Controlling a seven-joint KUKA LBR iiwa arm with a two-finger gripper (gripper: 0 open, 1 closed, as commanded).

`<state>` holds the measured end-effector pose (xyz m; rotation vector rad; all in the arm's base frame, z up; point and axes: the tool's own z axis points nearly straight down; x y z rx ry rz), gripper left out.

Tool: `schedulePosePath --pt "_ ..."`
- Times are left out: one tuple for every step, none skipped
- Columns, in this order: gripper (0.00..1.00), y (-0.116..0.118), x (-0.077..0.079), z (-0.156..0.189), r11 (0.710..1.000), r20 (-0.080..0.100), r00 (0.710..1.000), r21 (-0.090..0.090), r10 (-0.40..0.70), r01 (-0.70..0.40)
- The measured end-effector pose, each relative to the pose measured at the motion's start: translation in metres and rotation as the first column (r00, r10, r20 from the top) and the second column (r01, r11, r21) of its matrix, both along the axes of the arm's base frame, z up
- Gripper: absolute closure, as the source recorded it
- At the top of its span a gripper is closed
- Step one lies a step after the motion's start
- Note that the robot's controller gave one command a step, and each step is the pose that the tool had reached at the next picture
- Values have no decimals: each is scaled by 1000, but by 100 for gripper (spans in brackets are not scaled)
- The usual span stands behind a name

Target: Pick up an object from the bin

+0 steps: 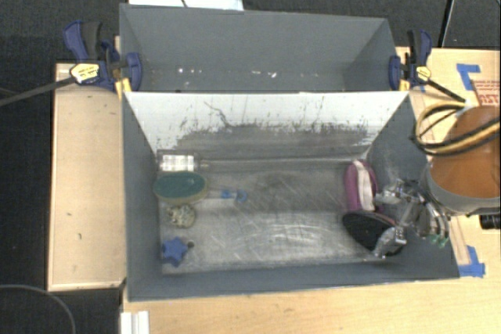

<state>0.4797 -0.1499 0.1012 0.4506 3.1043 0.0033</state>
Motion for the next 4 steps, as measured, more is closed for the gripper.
schedulePosePath --pt "0 2 4 -13 1000 15 1000 -5 -15 15" --pt "0 6 9 -19 982 17 982 7 -189 189" --pt "100 6 10 -18 983 20 982 7 -186 186" --pt "100 6 12 58 984 4 984 -2 -181 181"
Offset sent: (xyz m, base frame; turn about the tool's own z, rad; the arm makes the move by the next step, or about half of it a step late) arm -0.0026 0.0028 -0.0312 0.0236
